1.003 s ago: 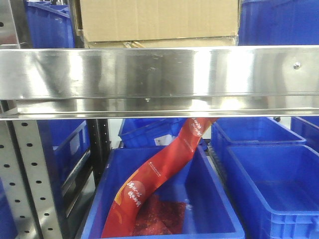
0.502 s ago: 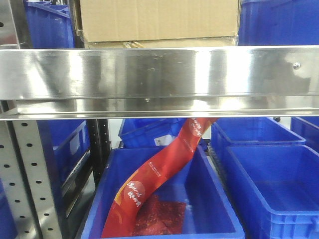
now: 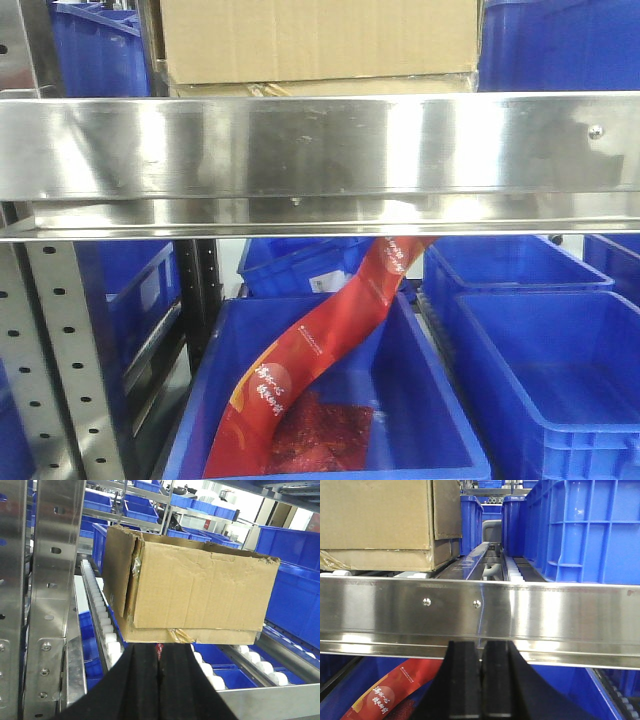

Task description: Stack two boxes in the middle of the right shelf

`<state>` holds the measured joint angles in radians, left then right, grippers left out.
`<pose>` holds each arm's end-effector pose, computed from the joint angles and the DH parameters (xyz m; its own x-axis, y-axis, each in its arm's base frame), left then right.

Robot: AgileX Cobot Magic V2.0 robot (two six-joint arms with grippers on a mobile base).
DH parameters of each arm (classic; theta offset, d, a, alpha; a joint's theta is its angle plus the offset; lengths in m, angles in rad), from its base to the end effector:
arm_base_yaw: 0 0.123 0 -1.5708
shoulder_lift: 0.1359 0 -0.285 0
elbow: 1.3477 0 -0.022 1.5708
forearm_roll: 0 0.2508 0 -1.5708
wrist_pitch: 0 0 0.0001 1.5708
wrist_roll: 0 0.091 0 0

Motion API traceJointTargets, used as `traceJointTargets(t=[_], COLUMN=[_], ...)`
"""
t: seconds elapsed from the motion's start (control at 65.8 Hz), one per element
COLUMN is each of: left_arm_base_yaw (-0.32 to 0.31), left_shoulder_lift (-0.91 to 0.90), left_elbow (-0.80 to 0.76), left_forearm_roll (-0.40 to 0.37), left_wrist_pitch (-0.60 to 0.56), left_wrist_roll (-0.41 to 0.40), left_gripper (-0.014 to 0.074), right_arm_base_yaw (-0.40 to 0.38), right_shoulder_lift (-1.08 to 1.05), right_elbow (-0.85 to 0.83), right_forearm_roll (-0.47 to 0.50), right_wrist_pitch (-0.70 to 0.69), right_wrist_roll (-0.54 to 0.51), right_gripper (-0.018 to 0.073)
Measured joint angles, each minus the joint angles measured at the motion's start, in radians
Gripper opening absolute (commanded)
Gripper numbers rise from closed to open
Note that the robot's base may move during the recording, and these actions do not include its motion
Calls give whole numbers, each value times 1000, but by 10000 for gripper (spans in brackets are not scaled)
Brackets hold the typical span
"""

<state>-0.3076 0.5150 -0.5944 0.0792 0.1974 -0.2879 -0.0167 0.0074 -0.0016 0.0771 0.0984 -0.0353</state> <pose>0.1033 -0.0313 0.3561 -0.0882 -0.1909 -0.9776 0.2756 0.9385 -0.2081 0.0571 -0.0003 0.2044 -0.0163 0.0417 -0.9990 0.0098 0.9991 0.0415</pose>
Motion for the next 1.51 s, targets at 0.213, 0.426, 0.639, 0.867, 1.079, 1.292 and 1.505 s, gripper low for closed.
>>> traceJointTargets(t=[0.213, 0.426, 0.639, 0.867, 1.079, 1.292, 1.505], left_arm_base_yaw=[0, 48, 173, 296, 304, 304, 304], left_shoulder_lift=[0, -89, -323, -503, -509, -510, -510], left_elbow=[6, 145, 362, 528, 595, 596, 596], left_forearm_roll=[-2, -9, -70, -79, -79, -79, -79], left_wrist_pitch=[-6, -65, -68, -69, -132, -142, -145], left_wrist_roll=[0, 90, 247, 258, 261, 261, 261], left_gripper=[-111, -111, -111, -111, -111, -111, -111], right_arm_base_yaw=[0, 0, 0, 0, 0, 0, 0], right_shoulder_lift=[0, 0, 0, 0, 0, -1, -1], right_elbow=[0, 0, 0, 0, 0, 2, 2], right_forearm_roll=[0, 0, 0, 0, 0, 0, 0], right_wrist_pitch=[-2, -4, -4, -6, -6, -6, -6], right_wrist_roll=[0, 0, 0, 0, 0, 0, 0], right_gripper=[-163, -163, -163, -163, -163, -163, -163])
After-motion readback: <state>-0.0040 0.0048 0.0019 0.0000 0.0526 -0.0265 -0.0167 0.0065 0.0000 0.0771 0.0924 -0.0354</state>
